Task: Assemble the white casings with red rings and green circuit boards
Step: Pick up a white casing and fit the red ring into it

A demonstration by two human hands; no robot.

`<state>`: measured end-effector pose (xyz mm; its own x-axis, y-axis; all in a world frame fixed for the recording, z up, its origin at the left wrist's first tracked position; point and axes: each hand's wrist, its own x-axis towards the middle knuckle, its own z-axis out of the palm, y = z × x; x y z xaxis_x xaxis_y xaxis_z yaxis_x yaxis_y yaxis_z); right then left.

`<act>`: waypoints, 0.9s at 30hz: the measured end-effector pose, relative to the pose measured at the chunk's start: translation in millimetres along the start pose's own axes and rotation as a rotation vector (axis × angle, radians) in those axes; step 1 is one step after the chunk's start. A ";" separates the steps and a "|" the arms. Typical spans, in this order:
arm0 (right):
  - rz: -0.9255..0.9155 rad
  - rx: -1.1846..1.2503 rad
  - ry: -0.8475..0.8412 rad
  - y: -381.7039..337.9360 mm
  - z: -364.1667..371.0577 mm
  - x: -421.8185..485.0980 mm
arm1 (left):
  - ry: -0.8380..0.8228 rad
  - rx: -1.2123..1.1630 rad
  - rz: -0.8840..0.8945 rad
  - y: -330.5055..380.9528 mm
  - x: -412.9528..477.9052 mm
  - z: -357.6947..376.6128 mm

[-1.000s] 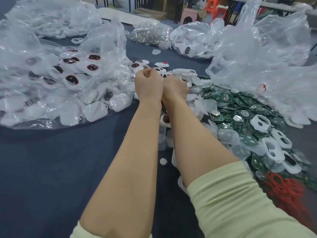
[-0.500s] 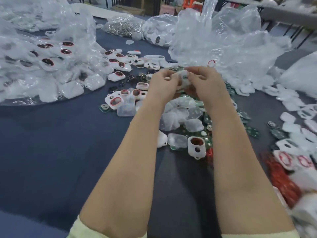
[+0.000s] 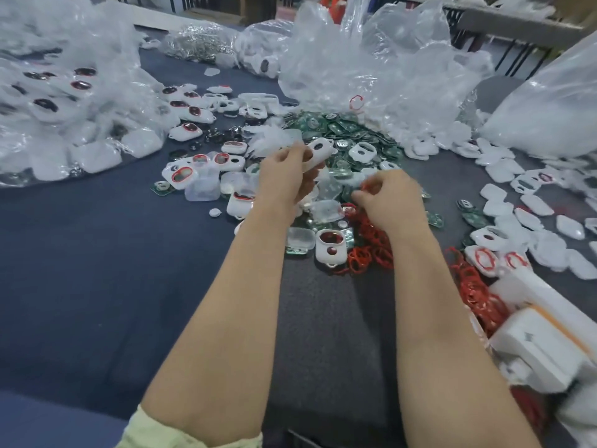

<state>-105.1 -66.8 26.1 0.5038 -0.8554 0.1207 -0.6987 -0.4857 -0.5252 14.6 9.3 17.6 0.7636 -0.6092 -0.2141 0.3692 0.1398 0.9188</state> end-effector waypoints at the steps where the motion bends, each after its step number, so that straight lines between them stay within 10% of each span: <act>1: -0.053 0.068 0.065 -3.2 1.2 1.6 | 0.025 -0.001 0.022 -1.2 1.7 -1.0; 9: -0.065 1.021 0.043 -42.5 23.7 20.1 | 0.098 -0.289 0.057 1.0 6.5 -8.1; 27: -0.195 0.527 0.375 -50.1 57.3 24.3 | 0.097 0.102 0.333 -11.1 9.6 2.5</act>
<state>-28.8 -53.0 7.2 0.3187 -0.8118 0.4892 -0.2243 -0.5661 -0.7933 16.6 -0.1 6.2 0.8815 -0.4660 0.0761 0.0412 0.2366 0.9707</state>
